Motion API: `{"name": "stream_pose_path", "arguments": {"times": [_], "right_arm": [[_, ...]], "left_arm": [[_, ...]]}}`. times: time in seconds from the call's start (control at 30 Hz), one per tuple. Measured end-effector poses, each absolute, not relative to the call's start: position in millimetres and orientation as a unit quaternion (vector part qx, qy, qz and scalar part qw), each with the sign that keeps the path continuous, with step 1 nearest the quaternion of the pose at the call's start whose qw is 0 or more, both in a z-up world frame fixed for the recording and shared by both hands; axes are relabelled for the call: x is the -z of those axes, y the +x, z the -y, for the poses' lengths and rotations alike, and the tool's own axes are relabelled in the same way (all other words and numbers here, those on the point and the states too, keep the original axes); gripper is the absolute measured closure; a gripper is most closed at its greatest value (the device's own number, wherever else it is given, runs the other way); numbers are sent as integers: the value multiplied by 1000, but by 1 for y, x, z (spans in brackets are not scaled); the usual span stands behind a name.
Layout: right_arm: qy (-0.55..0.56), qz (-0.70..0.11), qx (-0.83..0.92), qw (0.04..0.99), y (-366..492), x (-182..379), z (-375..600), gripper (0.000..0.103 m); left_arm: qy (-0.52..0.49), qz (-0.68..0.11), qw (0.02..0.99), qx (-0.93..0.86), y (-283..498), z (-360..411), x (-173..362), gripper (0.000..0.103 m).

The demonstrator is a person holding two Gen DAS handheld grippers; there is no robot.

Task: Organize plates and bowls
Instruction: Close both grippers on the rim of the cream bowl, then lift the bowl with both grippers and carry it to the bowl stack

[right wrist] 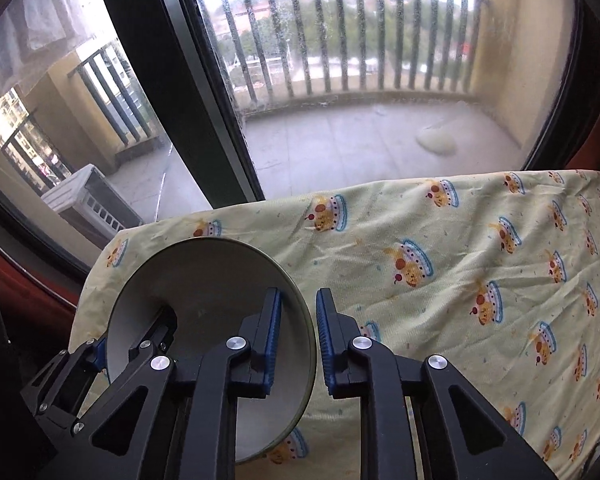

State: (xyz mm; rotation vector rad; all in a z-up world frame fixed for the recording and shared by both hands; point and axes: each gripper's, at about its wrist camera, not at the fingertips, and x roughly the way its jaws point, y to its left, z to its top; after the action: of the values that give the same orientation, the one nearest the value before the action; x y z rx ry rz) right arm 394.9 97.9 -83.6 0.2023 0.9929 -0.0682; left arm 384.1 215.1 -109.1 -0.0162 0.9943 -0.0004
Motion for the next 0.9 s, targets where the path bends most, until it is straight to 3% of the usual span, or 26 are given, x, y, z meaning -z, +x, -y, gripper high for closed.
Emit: {"name": "stream_pose_path", "arguments": {"times": [0.9], "right_arm": [[119,-474,57,870,338,64,-71,84]], "left_arm": [[4,-478,878,27,337,-183,91,78]]}}
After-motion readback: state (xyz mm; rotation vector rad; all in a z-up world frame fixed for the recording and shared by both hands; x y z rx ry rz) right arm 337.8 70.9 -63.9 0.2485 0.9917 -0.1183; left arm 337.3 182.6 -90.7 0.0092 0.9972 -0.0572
